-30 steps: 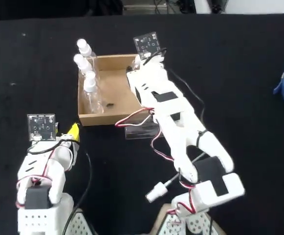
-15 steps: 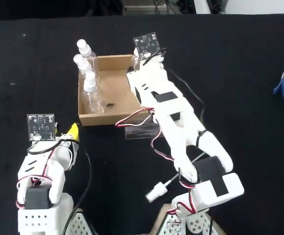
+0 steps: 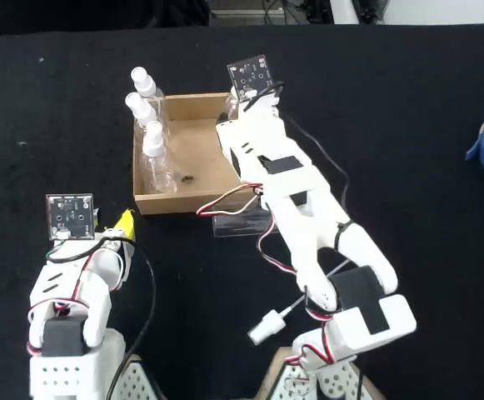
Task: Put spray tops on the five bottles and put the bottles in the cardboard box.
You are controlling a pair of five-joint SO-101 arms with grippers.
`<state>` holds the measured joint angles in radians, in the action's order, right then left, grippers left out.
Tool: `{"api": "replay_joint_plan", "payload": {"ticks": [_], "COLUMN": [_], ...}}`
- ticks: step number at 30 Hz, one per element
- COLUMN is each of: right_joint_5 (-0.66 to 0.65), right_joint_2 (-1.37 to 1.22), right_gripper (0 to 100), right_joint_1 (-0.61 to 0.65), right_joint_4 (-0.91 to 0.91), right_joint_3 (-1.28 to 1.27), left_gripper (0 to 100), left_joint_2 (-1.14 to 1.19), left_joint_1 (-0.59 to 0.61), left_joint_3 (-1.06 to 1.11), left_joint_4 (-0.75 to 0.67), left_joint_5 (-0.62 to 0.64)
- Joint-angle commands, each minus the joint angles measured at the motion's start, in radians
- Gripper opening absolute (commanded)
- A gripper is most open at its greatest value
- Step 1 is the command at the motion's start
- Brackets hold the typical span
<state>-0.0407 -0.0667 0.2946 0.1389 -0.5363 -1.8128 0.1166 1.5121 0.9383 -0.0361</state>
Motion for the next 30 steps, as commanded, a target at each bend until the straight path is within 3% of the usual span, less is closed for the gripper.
{"api": "replay_joint_plan", "payload": {"ticks": [1,30], "right_joint_5": [0.008,0.002], "right_joint_2": [0.008,0.142], "right_gripper": [27.9,27.9], "right_joint_1": [-0.025,0.028], "right_joint_4": [0.032,0.049], "right_joint_3": [0.058,-0.071], "left_gripper": [3,3], "left_joint_2": [-0.012,-0.012], "left_joint_1": [0.008,0.008], "left_joint_3": [-0.03,-0.03], "left_joint_4": [0.003,0.003], "left_joint_5": [0.0,0.0]}}
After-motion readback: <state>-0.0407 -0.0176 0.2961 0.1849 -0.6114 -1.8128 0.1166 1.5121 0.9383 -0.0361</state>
